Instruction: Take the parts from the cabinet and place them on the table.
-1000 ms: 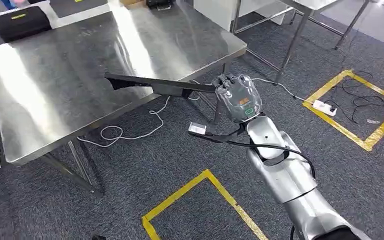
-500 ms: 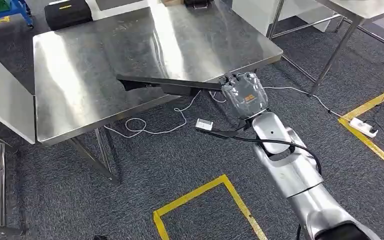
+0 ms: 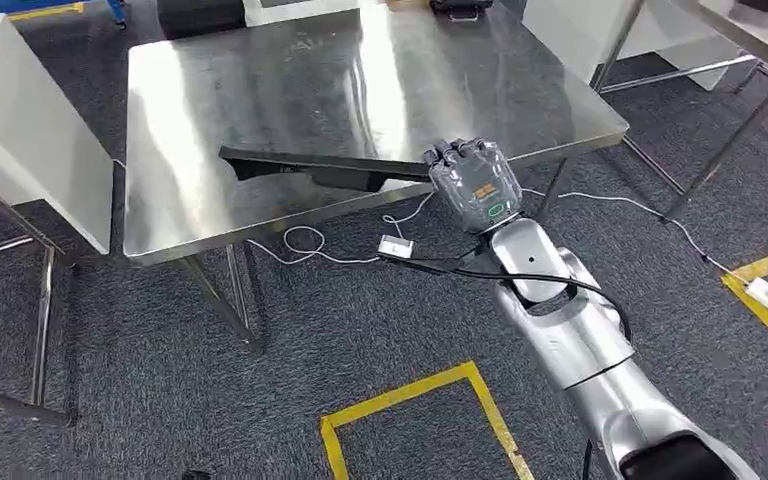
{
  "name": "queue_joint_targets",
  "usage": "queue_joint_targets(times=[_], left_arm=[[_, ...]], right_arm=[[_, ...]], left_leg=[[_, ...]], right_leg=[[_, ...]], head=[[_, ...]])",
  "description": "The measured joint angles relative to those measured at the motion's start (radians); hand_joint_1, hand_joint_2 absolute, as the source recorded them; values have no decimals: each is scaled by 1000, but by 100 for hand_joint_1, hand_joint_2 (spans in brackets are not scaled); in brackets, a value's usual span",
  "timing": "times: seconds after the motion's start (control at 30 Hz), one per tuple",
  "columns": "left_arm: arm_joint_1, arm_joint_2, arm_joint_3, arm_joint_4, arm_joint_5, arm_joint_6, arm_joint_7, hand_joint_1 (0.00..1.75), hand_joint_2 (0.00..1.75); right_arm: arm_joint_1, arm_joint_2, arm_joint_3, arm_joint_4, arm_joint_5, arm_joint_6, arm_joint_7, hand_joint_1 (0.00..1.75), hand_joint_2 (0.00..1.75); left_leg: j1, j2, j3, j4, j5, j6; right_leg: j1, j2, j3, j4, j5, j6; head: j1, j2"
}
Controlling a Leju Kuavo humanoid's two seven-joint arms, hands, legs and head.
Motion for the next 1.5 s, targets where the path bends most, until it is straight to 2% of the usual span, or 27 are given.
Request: queue_joint_targets(times=[0.07,0.13,0.2,0.27,0.3,0.33,0.43,0.47,0.5,0.53,0.6,0.63,0.7,0.77,0.8,0.83,0.9,0.97,1.0,1.1,1.13,1.17,1.2,1.27,1.3,1.43,1.5], left_arm=[[-9,0,0,0,-3,-4,0,0,175],[-10,0,0,0,-10,-8,3,0,175],[-10,0,0,0,-12,-12,8,0,175],[-10,-1,0,0,-15,-15,10,0,175],[-10,0,0,0,-18,-16,11,0,175],[-12,1,0,0,-18,-16,13,0,175],[-9,1,0,0,-19,-19,16,0,175],[-7,10,0,-1,-19,-19,17,0,175],[-5,7,0,0,-17,-23,18,0,175],[-6,8,0,0,-12,-29,20,0,175],[-10,10,7,0,-4,-46,26,0,175],[-10,10,10,0,-4,-48,26,0,175],[-10,10,11,0,-4,-53,29,0,175],[-12,11,11,-1,-4,-54,30,0,175],[-14,14,12,-1,-4,-54,31,0,175],[-17,16,13,-1,-4,-54,32,0,175],[-20,17,14,-2,-4,-56,32,0,175],[-20,18,16,-2,-4,-57,32,0,175],[-19,17,16,-2,-5,-57,32,0,175],[-25,16,16,-2,-5,-58,32,0,175],[-25,16,16,-2,-6,-57,32,0,175],[-25,16,16,-2,-8,-57,32,0,175],[-24,15,16,-2,-10,-56,32,0,175],[-24,12,16,-2,-11,-55,32,0,175],[-24,11,16,-2,-11,-55,32,0,175],[-22,11,16,-2,-16,-53,34,0,175],[-22,14,16,-2,-18,-52,34,0,175]], right_arm=[[8,-7,-3,0,1,0,7,175,175],[22,-14,-6,0,4,0,15,175,175],[28,-19,-8,0,8,0,18,175,175],[28,-24,-9,0,9,0,19,175,175],[28,-25,-9,0,10,0,21,175,175],[28,-25,-9,-3,11,0,22,175,175],[31,-25,-13,-6,15,-1,28,175,175],[34,-26,-15,-6,16,-1,30,175,175],[34,-27,-22,-7,22,-1,35,175,175],[34,-27,-26,-7,30,-2,39,175,175],[32,-29,-34,-7,43,-1,44,175,175],[33,-29,-34,-6,44,0,45,175,175],[35,-24,-32,-6,47,1,44,175,175],[34,-14,-30,-6,50,7,43,175,175],[35,-10,-28,-5,52,9,43,175,175],[33,-8,-26,-5,53,11,44,175,175],[37,-2,-24,-5,53,18,47,175,175],[39,4,-26,-7,55,18,50,175,175],[38,3,-26,-7,55,18,50,175,175],[37,2,-26,-6,55,19,52,175,175],[43,1,-26,-5,55,21,52,175,175],[46,1,-26,-5,56,23,52,175,175],[48,1,-26,-5,56,28,52,175,175],[45,-2,-31,-6,56,29,52,175,175],[43,-2,-33,-5,56,29,52,175,175],[45,-2,-33,-6,56,31,50,175,175],[44,0,-33,-6,56,31,51,175,175]], left_leg=[[0,-24,-1,0,2,3],[0,-57,-1,1,1,2],[1,-86,0,4,-1,-1],[4,-111,-2,14,-7,-11],[1,-120,-10,25,-13,-20],[-4,-127,-16,38,-19,-27],[7,-137,-21,36,-21,-40],[2,-134,-18,57,-19,-38],[-7,-72,-67,139,-37,-41],[-1,-45,-98,206,-73,-50],[8,-22,-160,329,-143,-63],[11,-18,-178,357,-153,-64],[14,-16,-158,295,-103,-62],[11,-13,-60,101,-4,-46],[4,-1,-32,50,-13,-33],[-4,3,-31,44,-14,-27],[-10,-6,-33,41,-17,-20],[0,-12,1,1,-4,-9],[2,-14,12,-8,0,-12],[-1,-23,16,-13,-1,-1],[-2,-27,15,-12,-2,0],[-3,-32,16,-11,-4,-1],[-3,-38,16,-9,-6,-4],[-2,-45,16,0,-13,-13],[-3,-48,15,9,-19,-19],[-4,-49,7,18,-30,-38],[0,-43,3,40,-47,-50]], right_leg=[[-5,34,-81,156,-62,-11],[-7,39,-153,276,-90,-2],[-12,40,-130,200,-42,20],[-23,64,-47,10,39,42],[-29,97,-28,-37,52,41],[-28,85,-23,-40,56,25],[-17,72,-21,-38,53,4],[-27,64,-18,-41,56,-3],[-28,60,-9,-43,54,-11],[-28,55,-5,-43,51,-16],[-21,52,-1,-43,48,-19],[-21,49,-1,-42,47,-21],[-20,46,2,-42,43,-21],[-17,44,12,-43,39,-18],[-20,42,14,-46,38,-19],[-8,40,11,-48,38,-12],[-18,35,11,-52,36,-3],[-2,32,12,-61,33,8],[-9,32,11,-46,29,8],[-11,38,-100,161,-52,-7],[-11,39,-146,233,-71,-5],[-11,39,-159,244,-64,1],[-12,39,-144,199,-35,12],[-15,39,-56,9,48,30],[-18,38,-21,-72,73,28],[-9,42,-20,-61,71,0],[-23,43,-10,-67,73,-11]], head=[[4,0],[6,0],[6,0],[6,0],[7,0],[5,0],[3,0],[4,0],[-3,0],[-16,0],[-16,0],[-14,0],[-16,0],[-16,0],[-13,0],[-12,0],[-15,0],[-15,0],[-10,0],[-5,0],[-4,0],[-3,0],[-4,0],[-1,0],[0,0],[-3,0],[-5,0]])
